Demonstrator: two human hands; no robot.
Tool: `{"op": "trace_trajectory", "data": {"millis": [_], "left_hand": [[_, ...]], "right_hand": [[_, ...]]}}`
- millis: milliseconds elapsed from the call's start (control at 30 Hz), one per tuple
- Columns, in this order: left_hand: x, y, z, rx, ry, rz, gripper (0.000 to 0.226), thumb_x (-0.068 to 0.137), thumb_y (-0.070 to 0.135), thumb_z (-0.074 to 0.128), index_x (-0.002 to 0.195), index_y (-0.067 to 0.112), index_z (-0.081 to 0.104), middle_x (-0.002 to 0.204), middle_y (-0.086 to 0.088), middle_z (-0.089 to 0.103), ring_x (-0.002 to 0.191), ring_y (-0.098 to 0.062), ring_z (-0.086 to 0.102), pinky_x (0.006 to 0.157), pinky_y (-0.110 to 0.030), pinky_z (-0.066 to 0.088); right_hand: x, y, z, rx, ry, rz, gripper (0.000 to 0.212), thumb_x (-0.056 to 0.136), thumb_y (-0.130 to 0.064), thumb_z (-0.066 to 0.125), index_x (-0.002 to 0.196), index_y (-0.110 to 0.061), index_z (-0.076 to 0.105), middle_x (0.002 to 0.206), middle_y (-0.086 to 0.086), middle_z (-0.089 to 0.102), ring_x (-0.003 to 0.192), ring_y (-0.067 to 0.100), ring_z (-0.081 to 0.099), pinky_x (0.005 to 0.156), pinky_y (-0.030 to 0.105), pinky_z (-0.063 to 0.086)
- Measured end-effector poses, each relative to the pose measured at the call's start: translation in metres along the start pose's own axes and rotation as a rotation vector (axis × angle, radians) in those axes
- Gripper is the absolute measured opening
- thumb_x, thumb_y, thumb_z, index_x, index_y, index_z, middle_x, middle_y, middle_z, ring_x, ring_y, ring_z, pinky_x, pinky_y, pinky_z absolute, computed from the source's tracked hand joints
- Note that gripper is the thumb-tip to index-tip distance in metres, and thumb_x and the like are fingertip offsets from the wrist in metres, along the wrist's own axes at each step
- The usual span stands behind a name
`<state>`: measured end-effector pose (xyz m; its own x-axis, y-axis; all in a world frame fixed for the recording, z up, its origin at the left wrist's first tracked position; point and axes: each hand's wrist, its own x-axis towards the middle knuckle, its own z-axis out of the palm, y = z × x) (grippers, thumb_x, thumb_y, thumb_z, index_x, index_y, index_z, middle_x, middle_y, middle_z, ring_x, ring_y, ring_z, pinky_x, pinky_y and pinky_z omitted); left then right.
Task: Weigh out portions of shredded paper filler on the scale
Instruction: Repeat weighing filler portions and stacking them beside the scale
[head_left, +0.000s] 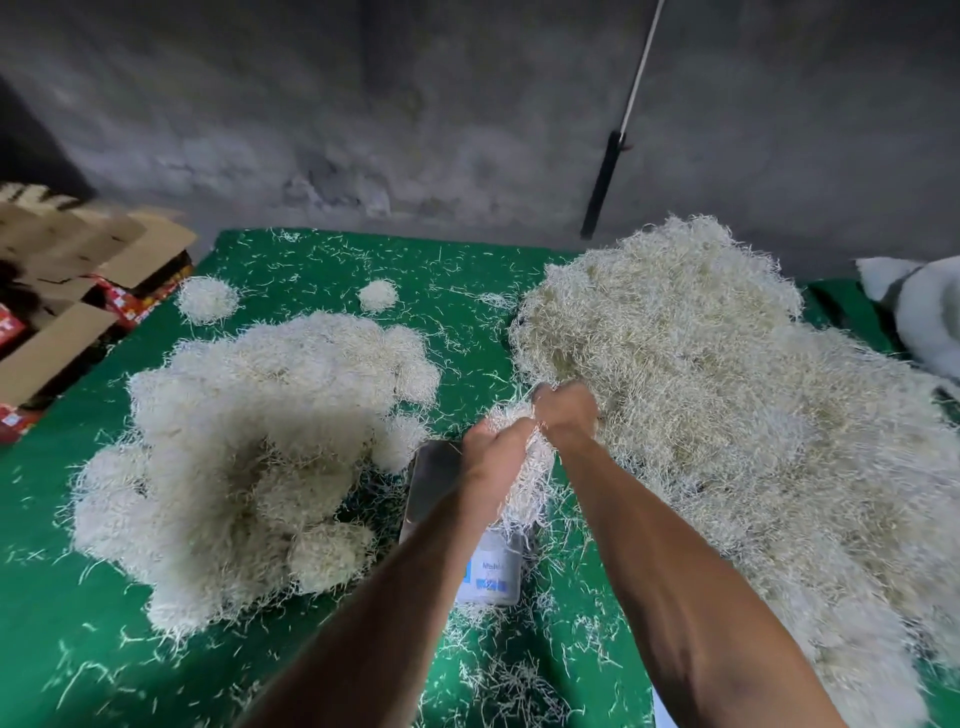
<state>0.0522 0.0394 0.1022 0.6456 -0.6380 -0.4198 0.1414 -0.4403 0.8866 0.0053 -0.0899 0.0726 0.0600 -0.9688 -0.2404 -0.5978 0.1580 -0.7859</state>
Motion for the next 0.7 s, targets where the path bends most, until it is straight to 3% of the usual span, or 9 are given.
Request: {"op": "trace_trajectory", "data": {"millis": [167,267,300,367,433,500,533,600,700], "left_hand": [[0.01,0.018,0.005,-0.055,0.011,0.004,0.082,0.092,0.038,0.069,0.158,0.015,0.027,0.155,-0.014,0.042,0.133,-0.028,0.049,0.094,-0.031,0.04],[0.015,0.02,0.004,-0.055,0.007,0.05,0.083,0.091,0.04,0.069,0.158,0.014,0.027,0.156,-0.012,0.042,0.13,-0.024,0.053,0.092,-0.022,0.044],[0.012,0.019,0.001,-0.028,-0.002,0.085,0.085,0.088,0.045,0.068,0.157,0.015,0.029,0.152,-0.008,0.047,0.12,-0.015,0.059,0.079,-0.013,0.04],[0.014,0.007,-0.011,-0.008,0.026,0.114,0.08,0.079,0.052,0.064,0.147,0.016,0.044,0.121,0.003,0.062,0.082,0.004,0.064,0.049,-0.016,0.05],[0.023,-0.006,-0.03,-0.002,0.093,0.086,0.038,0.08,0.045,0.062,0.103,0.014,0.065,0.07,0.016,0.062,0.049,-0.001,0.051,0.043,-0.018,0.04],[0.039,-0.011,-0.045,-0.105,0.195,-0.009,0.018,0.087,0.028,0.061,0.075,0.016,0.055,0.047,0.012,0.051,0.041,-0.003,0.041,0.035,-0.018,0.029],[0.043,-0.011,-0.051,-0.177,0.211,-0.093,0.016,0.09,0.023,0.06,0.077,0.015,0.056,0.053,0.01,0.056,0.047,-0.003,0.045,0.036,-0.018,0.031],[0.057,-0.018,-0.054,-0.182,0.183,-0.069,0.018,0.097,0.023,0.057,0.106,0.009,0.063,0.088,0.001,0.067,0.072,-0.009,0.059,0.051,-0.018,0.044],[0.06,-0.02,-0.054,-0.475,0.007,-0.148,0.055,0.105,0.046,0.042,0.149,0.012,0.045,0.143,-0.004,0.053,0.118,-0.019,0.057,0.092,-0.033,0.051]], "right_hand": [[0.016,-0.026,0.006,-0.021,-0.008,-0.099,0.03,0.1,-0.018,0.061,0.072,-0.007,0.059,0.066,0.006,0.059,0.055,0.021,0.058,0.058,0.035,0.059],[0.036,-0.028,0.003,0.005,0.008,-0.088,0.028,0.102,-0.022,0.058,0.085,-0.001,0.066,0.077,0.007,0.065,0.061,0.02,0.059,0.058,0.033,0.059],[0.045,-0.025,-0.009,0.022,0.022,-0.061,0.019,0.103,-0.023,0.056,0.092,-0.015,0.068,0.084,0.007,0.066,0.065,0.02,0.059,0.054,0.029,0.055],[0.071,-0.012,-0.036,0.016,0.102,0.017,0.033,0.105,-0.026,0.053,0.081,-0.005,0.064,0.082,0.007,0.063,0.064,0.018,0.06,0.044,0.021,0.039],[0.089,-0.002,-0.059,0.024,0.211,0.034,0.046,0.107,-0.033,0.05,0.066,-0.009,0.051,0.072,0.01,0.057,0.061,0.018,0.057,0.042,0.02,0.031],[0.099,0.008,-0.07,0.076,0.234,0.072,0.052,0.108,-0.04,0.044,0.08,0.0,0.061,0.085,0.02,0.066,0.07,0.024,0.063,0.051,0.026,0.045],[0.101,0.017,-0.073,0.138,0.197,0.13,0.052,0.109,-0.039,0.042,0.1,0.007,0.064,0.102,0.026,0.067,0.078,0.025,0.065,0.06,0.029,0.054],[0.104,0.037,-0.076,0.284,0.073,0.267,0.042,0.109,-0.021,0.043,0.132,0.013,0.051,0.126,0.029,0.06,0.074,0.012,0.055,0.058,0.011,0.051],[0.097,0.055,-0.09,0.376,-0.011,0.407,0.029,0.109,-0.014,0.035,0.128,0.003,0.048,0.108,0.013,0.053,0.068,0.013,0.042,0.042,0.016,0.046]]}}
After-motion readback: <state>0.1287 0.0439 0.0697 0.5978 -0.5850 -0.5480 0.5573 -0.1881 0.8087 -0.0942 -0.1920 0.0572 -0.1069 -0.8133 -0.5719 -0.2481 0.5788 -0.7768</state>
